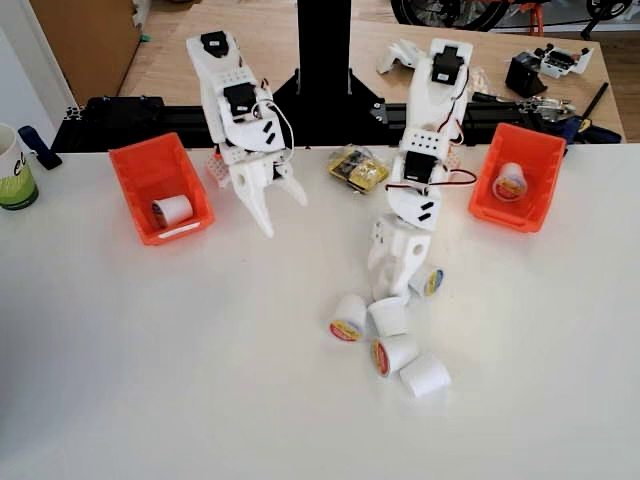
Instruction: Sort the coffee pods, blue into left, red into right
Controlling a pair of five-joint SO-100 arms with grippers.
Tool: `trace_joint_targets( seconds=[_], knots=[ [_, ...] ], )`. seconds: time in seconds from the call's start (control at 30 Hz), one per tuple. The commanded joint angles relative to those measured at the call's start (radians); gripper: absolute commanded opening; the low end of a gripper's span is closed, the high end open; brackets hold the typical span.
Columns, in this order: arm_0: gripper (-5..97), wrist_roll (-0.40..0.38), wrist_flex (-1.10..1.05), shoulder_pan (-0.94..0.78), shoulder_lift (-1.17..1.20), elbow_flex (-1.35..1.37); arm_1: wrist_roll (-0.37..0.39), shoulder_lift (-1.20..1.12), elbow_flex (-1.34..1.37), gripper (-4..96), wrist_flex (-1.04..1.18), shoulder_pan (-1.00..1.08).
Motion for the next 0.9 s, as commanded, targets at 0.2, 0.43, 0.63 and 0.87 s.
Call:
trace_joint_targets(
  seconds=[0.2, 0.43, 0.63, 0.87],
  knots=[
    [41, 0.009, 0.003, 0.006, 0.012, -0.044, -0.028, 0.008, -0.037, 32.1, 0.006, -0.035],
    [41, 0.009, 0.003, 0.005, 0.012, -0.044, -0.025, 0.011, -0.034, 30.3, 0.011, -0.055],
    [41, 0.006, 0.003, 0.005, 0.012, -0.049, -0.009, 0.011, -0.02, 27.4, 0.028, -0.074],
    [41, 0.002, -0.003, 0.005, 0.011, -0.049, 0.012, 0.011, 0.003, 24.0, 0.014, -0.084]
  ],
)
